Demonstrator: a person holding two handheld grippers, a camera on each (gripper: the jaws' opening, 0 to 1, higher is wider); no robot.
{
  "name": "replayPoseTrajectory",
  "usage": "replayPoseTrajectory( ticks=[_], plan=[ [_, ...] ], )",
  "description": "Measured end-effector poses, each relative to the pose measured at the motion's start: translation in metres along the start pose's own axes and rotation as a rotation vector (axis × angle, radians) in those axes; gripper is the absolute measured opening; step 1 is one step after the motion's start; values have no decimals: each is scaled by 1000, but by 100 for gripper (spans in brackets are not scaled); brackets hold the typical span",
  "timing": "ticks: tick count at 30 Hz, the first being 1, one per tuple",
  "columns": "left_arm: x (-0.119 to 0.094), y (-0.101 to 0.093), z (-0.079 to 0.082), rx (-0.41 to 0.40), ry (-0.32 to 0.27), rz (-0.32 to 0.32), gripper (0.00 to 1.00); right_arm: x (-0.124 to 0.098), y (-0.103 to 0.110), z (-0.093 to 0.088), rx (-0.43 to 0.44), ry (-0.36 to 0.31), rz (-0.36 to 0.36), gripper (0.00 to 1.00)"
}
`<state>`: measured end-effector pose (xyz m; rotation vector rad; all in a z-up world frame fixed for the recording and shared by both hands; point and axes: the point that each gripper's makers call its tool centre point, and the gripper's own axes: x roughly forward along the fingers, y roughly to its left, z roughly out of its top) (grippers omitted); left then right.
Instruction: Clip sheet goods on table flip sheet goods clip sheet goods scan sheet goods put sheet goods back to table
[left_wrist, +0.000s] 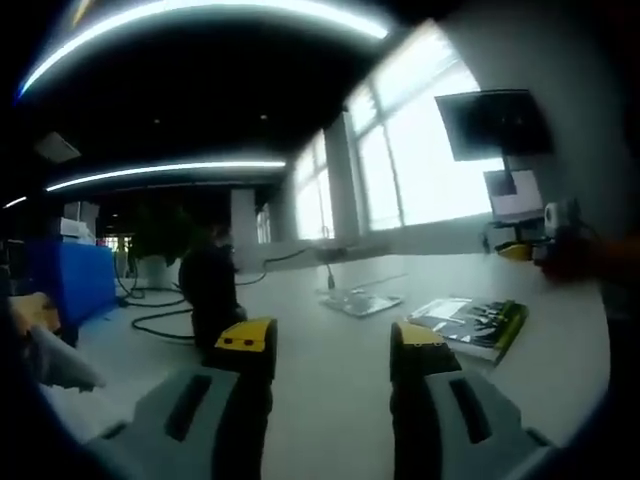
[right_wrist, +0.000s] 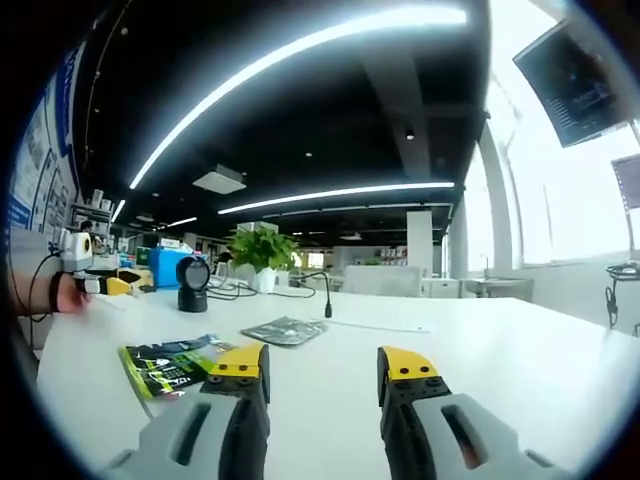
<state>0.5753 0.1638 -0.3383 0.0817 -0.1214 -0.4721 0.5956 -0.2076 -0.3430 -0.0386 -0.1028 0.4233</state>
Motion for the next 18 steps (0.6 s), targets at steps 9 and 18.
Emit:
replayPoseTrajectory(
  ticks=[9,18],
  plan=[
    [1,-6,-5,1,28,-12,40,0,1,0,-4,1,-2,38],
    [0,-13,-3,11,17,-40,37,-1,1,1,2,0,-3,38]
  ],
)
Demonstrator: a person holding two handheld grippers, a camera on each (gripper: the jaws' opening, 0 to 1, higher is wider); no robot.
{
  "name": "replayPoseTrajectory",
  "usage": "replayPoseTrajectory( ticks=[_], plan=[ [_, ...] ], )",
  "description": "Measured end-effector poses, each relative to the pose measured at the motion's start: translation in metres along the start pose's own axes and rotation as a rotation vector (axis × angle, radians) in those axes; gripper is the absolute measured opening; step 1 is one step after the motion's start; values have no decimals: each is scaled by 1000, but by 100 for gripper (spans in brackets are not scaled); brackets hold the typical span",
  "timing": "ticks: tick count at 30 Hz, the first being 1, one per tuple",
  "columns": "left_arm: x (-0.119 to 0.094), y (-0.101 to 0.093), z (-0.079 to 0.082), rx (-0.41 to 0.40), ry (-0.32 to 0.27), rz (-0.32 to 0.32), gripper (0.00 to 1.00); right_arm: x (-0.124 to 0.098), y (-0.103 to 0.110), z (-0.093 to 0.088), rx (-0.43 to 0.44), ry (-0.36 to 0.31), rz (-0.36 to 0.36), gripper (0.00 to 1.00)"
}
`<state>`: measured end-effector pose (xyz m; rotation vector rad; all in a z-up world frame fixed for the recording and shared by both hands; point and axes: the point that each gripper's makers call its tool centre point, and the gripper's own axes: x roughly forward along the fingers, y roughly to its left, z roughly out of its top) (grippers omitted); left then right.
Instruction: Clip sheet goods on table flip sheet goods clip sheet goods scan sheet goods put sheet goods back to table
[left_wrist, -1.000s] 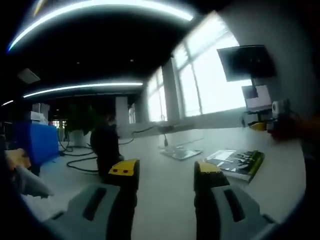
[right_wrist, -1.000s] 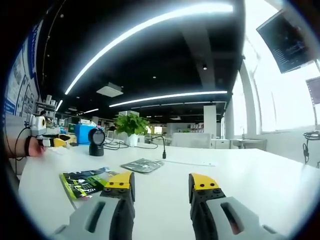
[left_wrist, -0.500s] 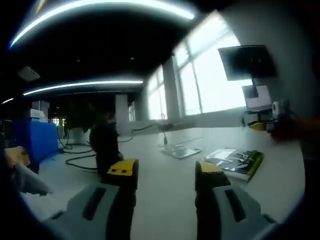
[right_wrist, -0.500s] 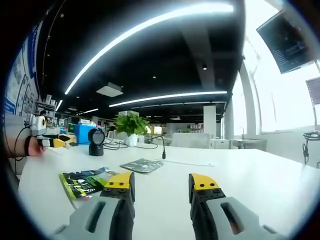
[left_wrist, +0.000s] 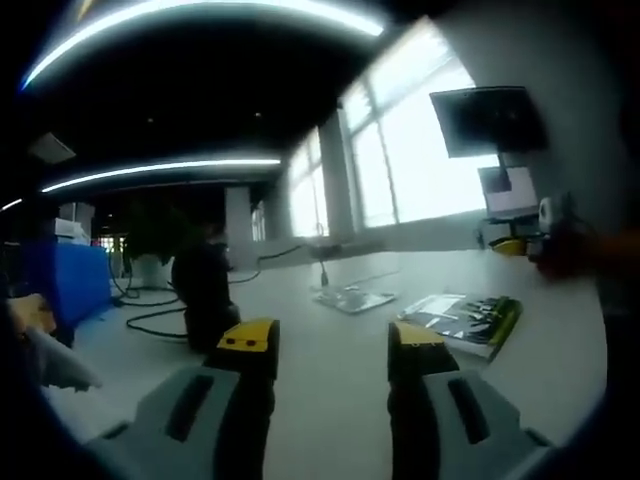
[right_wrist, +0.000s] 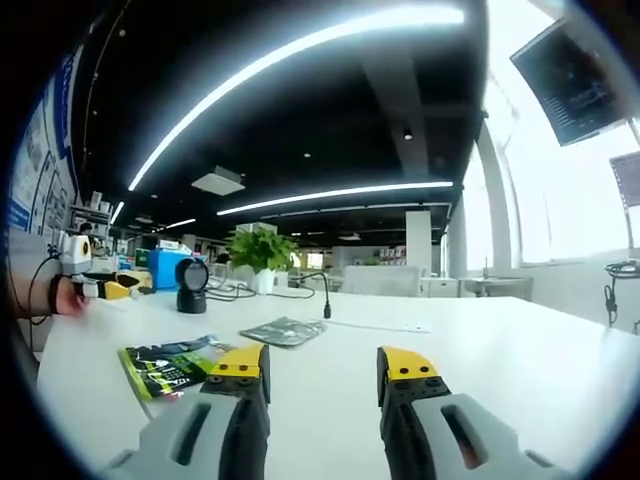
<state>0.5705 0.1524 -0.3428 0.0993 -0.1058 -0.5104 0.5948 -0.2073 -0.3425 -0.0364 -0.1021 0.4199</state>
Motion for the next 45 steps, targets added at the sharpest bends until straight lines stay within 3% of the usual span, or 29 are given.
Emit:
replayPoseTrajectory(
  ticks=[8,17,21,24,27,34,42,45],
  plan=[
    [1,-1,1,15,-4,-14,47,-1,3,1,-13,0,-1,39],
    [2,2,0,14,0,-2,47,-1,3,3,-2,-9,0,39],
    [2,0,-2,12,2,-16,42,-1,3,3,1,-11,-1,39],
    [0,8,2,51,-15,13,40,-1,3,2,-3,-8,-3,39],
    [0,8,3,33,-31,4,39,-1,3,2,-1,-8,-5,39],
    [0,6,6,30,-43,-4,55,-1,5,1,-4,-4,-3,39],
    [0,1,-1,26,-4,-8,47,-6,33,12,40,-32,41,40],
    [0,0,1,28,-11,-8,48,-5,52,14,82,-34,62,43]
  ],
)
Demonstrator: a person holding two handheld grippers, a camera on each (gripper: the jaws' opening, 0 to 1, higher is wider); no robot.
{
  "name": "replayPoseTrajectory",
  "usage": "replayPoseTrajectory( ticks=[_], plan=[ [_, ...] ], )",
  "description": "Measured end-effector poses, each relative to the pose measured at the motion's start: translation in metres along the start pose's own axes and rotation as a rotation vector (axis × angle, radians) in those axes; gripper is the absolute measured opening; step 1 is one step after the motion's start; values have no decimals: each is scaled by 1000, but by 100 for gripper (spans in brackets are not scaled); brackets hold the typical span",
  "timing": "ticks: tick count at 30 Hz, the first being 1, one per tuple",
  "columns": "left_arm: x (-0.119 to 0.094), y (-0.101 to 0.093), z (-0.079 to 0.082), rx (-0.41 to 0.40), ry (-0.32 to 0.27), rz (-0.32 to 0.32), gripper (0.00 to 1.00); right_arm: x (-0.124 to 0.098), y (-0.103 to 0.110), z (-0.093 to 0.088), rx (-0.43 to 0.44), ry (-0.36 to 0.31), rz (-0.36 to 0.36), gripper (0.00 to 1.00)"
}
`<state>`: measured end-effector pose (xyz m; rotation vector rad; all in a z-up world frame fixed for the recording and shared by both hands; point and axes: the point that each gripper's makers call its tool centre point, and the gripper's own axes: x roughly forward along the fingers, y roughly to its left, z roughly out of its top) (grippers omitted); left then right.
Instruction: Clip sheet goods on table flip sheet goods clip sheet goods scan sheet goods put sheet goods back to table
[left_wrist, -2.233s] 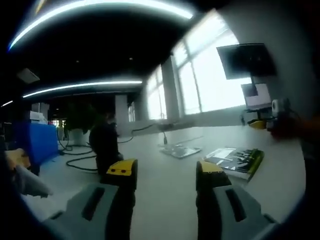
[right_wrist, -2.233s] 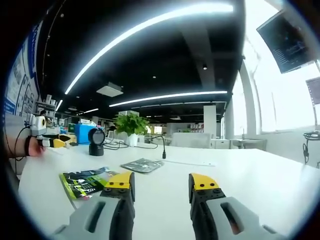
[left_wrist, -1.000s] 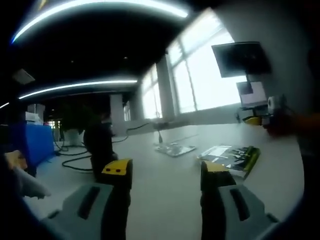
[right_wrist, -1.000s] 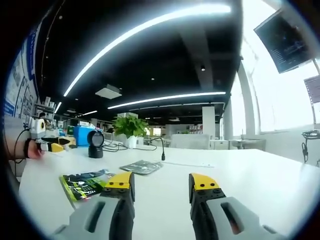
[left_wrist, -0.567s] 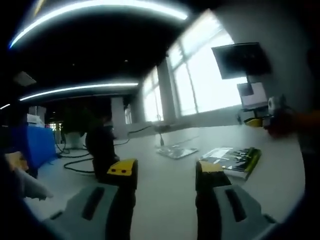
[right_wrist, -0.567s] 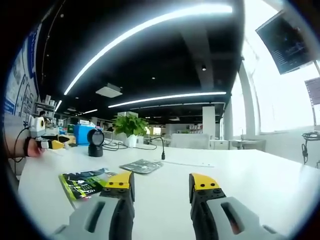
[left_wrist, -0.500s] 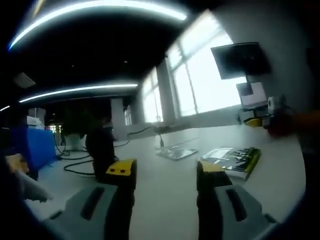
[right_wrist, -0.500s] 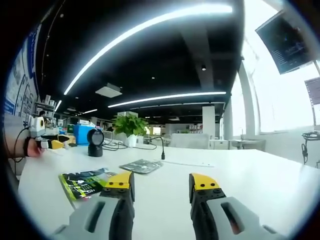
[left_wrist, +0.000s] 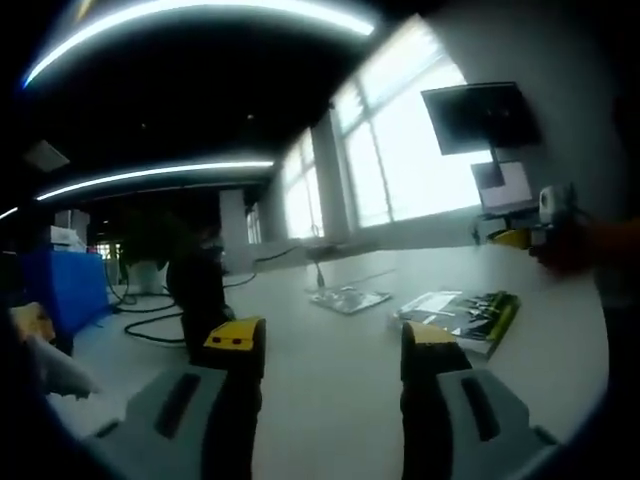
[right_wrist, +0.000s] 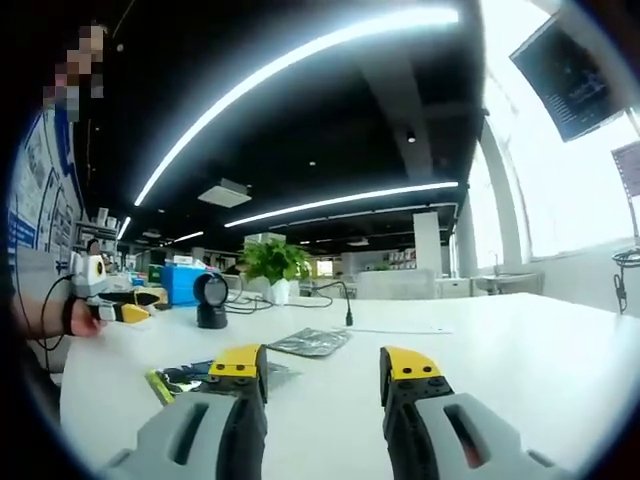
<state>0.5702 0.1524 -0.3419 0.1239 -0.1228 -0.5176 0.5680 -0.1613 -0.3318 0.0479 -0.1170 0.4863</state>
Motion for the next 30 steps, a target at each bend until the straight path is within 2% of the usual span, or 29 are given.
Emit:
replayPoseTrajectory(
  ticks=[9,14,22,30],
  plan=[
    [1,0,-2,24,15,5,51,12,61,17,-91,4,76,43],
    [0,6,3,0,-11,21,51,19,98,13,-175,48,171,44],
    [0,5,2,-5,-7,25,50,28,120,5,-229,70,235,44],
    [0,5,2,-7,-9,23,48,30,140,-19,-410,143,341,44]
  ],
)
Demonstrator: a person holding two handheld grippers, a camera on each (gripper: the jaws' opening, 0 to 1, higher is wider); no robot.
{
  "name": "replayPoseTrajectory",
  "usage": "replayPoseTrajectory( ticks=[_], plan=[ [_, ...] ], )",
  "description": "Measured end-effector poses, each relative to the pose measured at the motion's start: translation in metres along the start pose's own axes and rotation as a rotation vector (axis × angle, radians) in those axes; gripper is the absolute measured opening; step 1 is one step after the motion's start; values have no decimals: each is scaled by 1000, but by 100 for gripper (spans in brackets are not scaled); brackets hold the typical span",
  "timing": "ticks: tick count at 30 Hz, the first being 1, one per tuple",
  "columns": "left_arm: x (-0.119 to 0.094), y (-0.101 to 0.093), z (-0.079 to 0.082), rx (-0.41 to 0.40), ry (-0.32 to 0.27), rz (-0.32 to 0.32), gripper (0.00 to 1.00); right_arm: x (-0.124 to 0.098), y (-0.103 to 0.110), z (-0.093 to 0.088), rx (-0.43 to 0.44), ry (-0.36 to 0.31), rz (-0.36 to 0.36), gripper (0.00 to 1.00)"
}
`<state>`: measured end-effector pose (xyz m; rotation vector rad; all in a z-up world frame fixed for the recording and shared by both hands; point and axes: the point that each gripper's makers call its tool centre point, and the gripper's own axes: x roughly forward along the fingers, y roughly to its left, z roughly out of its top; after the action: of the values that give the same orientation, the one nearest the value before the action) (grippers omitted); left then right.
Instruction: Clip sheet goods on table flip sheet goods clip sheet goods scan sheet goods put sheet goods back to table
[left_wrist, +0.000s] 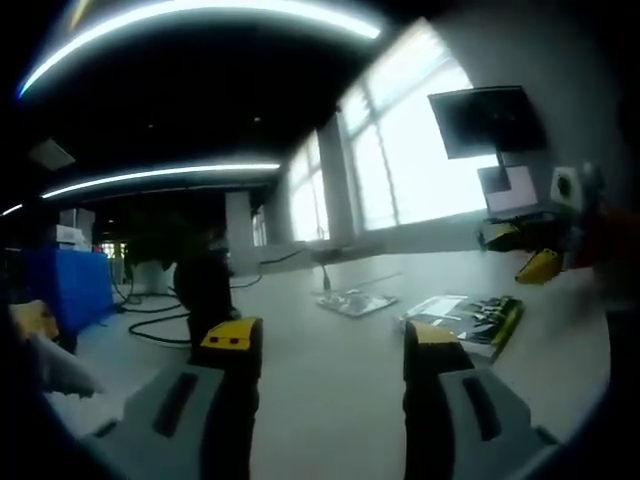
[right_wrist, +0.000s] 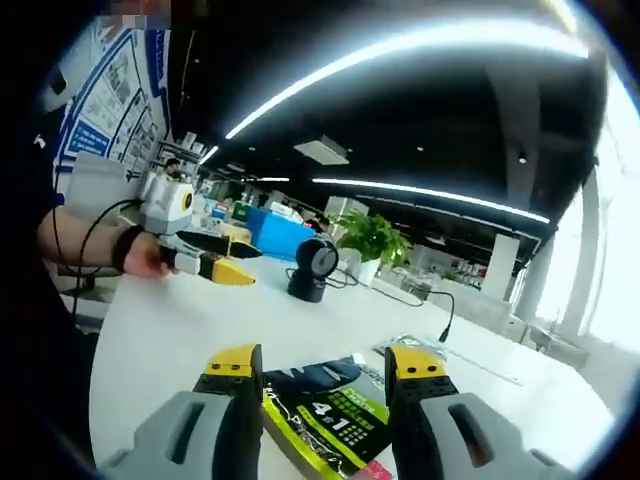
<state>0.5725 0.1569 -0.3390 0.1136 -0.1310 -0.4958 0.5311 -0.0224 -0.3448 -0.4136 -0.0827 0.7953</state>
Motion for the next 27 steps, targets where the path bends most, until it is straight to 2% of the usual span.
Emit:
replayPoseTrajectory(
  ticks=[6,12,17,22,25,27],
  plan=[
    [0,0,-1,13,4,2,48,10,24,-6,-69,45,101,41],
    [1,0,0,9,5,5,48,19,32,-12,-95,78,143,36],
    [1,1,-1,11,6,6,48,23,35,-20,-70,113,175,31],
    [1,2,-1,10,4,6,48,25,45,-30,-37,149,238,30],
    [1,3,-1,9,5,5,48,27,45,-30,28,140,253,29],
    [1,3,-1,8,6,4,48,29,43,-31,30,141,249,27]
  ],
)
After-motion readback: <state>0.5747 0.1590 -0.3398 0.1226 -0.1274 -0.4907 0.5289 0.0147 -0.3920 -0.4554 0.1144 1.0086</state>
